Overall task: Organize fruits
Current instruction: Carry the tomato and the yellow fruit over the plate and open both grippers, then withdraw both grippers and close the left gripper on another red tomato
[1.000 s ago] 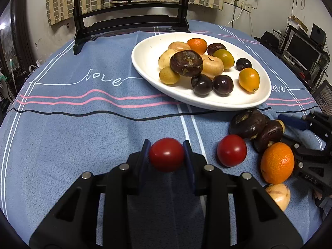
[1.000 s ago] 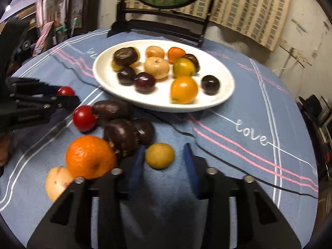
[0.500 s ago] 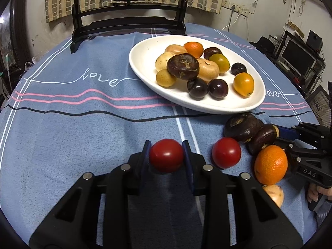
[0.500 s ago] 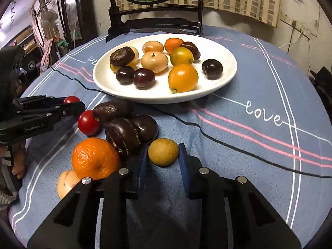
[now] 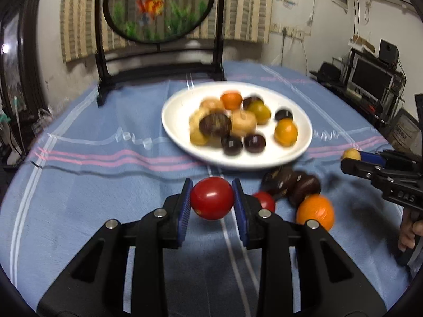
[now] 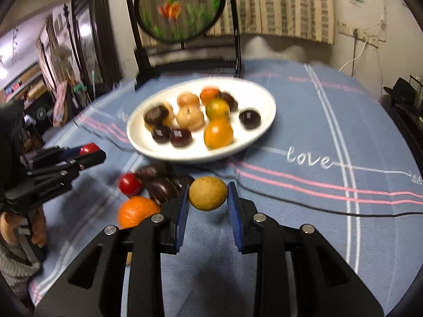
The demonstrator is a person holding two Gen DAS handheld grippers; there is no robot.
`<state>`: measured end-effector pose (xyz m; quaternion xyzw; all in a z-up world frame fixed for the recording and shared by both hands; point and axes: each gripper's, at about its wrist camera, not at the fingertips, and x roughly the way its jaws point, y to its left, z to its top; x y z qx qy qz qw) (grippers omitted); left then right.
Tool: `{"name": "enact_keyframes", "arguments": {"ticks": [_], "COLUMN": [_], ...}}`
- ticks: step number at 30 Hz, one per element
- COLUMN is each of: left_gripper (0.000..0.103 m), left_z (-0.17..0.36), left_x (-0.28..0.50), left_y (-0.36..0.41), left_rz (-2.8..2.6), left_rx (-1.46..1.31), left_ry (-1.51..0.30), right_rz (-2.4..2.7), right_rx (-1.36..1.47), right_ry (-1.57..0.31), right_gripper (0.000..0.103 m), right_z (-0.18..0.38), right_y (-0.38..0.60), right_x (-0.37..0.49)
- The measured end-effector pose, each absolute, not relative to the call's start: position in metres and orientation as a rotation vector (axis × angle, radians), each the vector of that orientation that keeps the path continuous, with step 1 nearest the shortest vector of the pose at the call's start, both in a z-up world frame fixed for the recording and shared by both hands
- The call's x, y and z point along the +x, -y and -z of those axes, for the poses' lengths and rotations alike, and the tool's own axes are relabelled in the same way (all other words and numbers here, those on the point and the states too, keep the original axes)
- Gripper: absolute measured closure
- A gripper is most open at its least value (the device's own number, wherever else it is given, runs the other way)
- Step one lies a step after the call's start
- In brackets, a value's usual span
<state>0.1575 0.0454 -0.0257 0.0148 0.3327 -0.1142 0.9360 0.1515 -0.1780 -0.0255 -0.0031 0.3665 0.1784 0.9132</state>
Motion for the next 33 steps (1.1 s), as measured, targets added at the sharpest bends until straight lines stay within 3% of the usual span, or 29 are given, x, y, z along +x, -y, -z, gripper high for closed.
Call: {"name": "enact_keyframes", "arguments": {"ticks": [10, 24, 25, 28, 29, 30, 33], "left_gripper": [0.072, 0.072, 0.068, 0.047, 0.047, 0.046, 0.044], "left_z": [-0.042, 0.021, 0.021, 0.022, 0.021, 0.02, 0.016], "left_x": [0.22, 0.27, 0.27, 0.27, 0.269, 0.268, 0.265], "left_y": [-0.035, 0.012, 0.011, 0.007, 0.005, 0.004, -0.002], "left_rz": [0.222, 0.312, 0.31, 0.298, 0.29, 0.291, 0.286], "left_rx": [-0.055, -0.03, -0.031, -0.04, -0.041, -0.043, -0.061], "left_ry": [-0.616, -0.772, -0.773, -0.772, -0.768, -0.766, -0.754], "right_rz": [-0.406, -0.386, -0.396, -0.386, -0.369, -0.343, -0.348], "right_rx": [0.054, 0.138, 0.141, 0.133, 0.123, 0.117, 0.141], "right_ry": [-0.619, -0.831, -0.848, -0.868, -0.874, -0.865, -0.843], "right_gripper": [0.074, 0.073, 0.073, 0.065, 0.05, 0.043, 0.043], "right_z": [-0.056, 0.02, 0.024, 0.03, 0.031, 0.031, 0.026], "right_y": [0.167, 0.164, 0.163, 0.163, 0.163, 0.165, 0.171], "right_x": [0.191, 0.279, 0.282, 0.285, 0.285, 0.284, 0.28]}}
